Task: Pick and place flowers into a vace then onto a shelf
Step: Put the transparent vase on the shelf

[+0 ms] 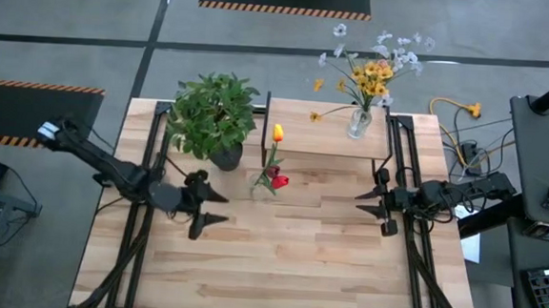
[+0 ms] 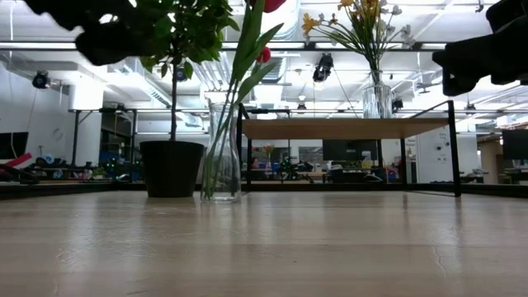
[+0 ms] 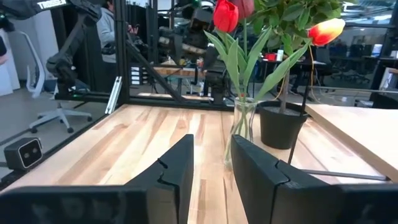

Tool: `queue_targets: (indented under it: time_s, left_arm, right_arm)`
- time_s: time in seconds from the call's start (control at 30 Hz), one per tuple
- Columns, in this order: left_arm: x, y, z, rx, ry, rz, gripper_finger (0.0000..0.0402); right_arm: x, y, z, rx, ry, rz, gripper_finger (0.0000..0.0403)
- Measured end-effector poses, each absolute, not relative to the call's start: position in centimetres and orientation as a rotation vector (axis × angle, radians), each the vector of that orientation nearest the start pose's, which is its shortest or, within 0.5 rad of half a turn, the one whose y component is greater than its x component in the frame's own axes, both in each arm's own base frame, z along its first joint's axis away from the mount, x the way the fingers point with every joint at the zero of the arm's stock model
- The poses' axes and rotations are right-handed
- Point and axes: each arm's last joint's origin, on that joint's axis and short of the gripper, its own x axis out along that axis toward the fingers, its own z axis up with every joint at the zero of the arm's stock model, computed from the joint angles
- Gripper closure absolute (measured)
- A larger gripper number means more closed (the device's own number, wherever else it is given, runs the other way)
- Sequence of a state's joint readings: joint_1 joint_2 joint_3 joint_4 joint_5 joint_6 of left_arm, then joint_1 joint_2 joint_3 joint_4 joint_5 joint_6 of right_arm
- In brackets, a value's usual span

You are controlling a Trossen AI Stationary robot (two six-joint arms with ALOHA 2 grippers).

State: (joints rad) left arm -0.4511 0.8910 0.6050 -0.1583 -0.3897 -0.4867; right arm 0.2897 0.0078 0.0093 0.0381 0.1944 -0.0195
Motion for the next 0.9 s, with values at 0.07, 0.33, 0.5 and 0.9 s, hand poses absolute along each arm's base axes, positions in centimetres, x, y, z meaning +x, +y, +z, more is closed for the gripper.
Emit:
queue_targets:
  time_s: [0.07,0.33,0.5,0.9]
  left_arm:
    - [17.6,-8.4,25.0,-0.313,0.424,0.068,0.016]
    - [18.1,-12.0,22.4,-0.277,0.375,0.295,0.016]
    - [20.0,-13.4,19.7,-0.217,0.376,0.382,0.016]
    - [22.9,-12.5,16.7,-0.137,0.324,0.597,0.016]
  right_arm:
    - [9.5,2.2,17.0,-0.003,-0.039,0.094,0.0306]
    - [9.5,2.2,17.0,-0.001,-0.038,0.094,0.0305]
    - [9.5,2.2,17.0,-0.001,-0.039,0.093,0.0309]
    - [9.5,2.2,17.0,-0.014,-0.04,0.079,0.0326]
